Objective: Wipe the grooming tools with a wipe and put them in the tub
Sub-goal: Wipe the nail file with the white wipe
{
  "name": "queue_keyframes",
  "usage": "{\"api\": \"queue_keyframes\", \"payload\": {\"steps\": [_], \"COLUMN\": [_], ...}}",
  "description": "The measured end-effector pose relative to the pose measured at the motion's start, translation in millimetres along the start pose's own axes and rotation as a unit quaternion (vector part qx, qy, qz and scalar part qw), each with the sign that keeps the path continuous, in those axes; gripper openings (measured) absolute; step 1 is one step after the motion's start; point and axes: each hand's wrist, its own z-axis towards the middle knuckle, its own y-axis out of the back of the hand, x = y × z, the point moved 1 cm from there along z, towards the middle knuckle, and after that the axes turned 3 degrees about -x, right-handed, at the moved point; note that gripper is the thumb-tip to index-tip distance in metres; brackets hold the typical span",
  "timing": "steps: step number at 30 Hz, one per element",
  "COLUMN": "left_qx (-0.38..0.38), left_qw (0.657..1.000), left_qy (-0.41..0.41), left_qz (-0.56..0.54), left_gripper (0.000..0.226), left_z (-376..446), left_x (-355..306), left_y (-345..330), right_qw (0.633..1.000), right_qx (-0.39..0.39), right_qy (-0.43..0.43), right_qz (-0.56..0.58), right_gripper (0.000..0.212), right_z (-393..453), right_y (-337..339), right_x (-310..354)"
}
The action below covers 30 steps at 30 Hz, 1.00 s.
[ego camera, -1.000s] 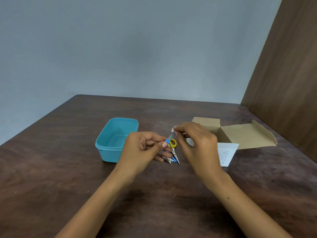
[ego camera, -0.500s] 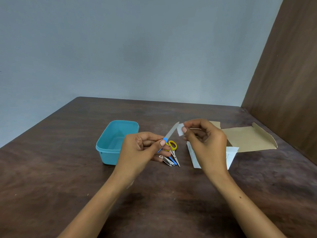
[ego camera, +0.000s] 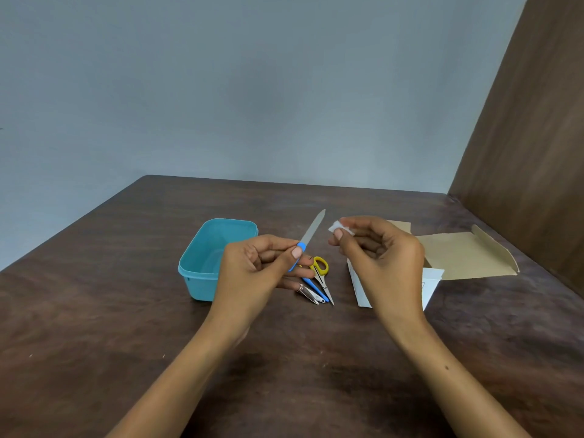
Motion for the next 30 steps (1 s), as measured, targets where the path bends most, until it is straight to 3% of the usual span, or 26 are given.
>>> {"api": "queue_keyframes", "payload": {"steps": [8,14,19,23,30], "left_qx": [0.0,0.013,0.003,0.014,0.0], "left_qw": [1.0,1.0,1.0,1.0,1.0], "left_qy": [-0.011,-0.018,-0.009,0.002,0.003], "left_qz": [0.002,0.011,0.017,0.01,-0.001], "left_gripper": [0.01,0.008,0.007,0.007,0.012], "left_z": [-1,-1,0,0,0], "left_x": [0,3,6,6,5], "left_y": [-1,-3,-2,-2,-2], "right_qw": [0.999,0.993,0.953,0.941,0.947], "right_qx": [0.017,0.05,0.056,0.045,0.098], "right_qy": [-0.002,-0.096,-0.215,-0.226,-0.223], "right_qz": [-0.051,0.049,0.205,0.248,0.21], "right_gripper": [0.002,0.022,0.031,0.032,0.026], "right_z": [2,0,0,1,-1], "right_y": [-5,-9,-10,-8,-10], "right_x": [0,3,8,8,4]}}
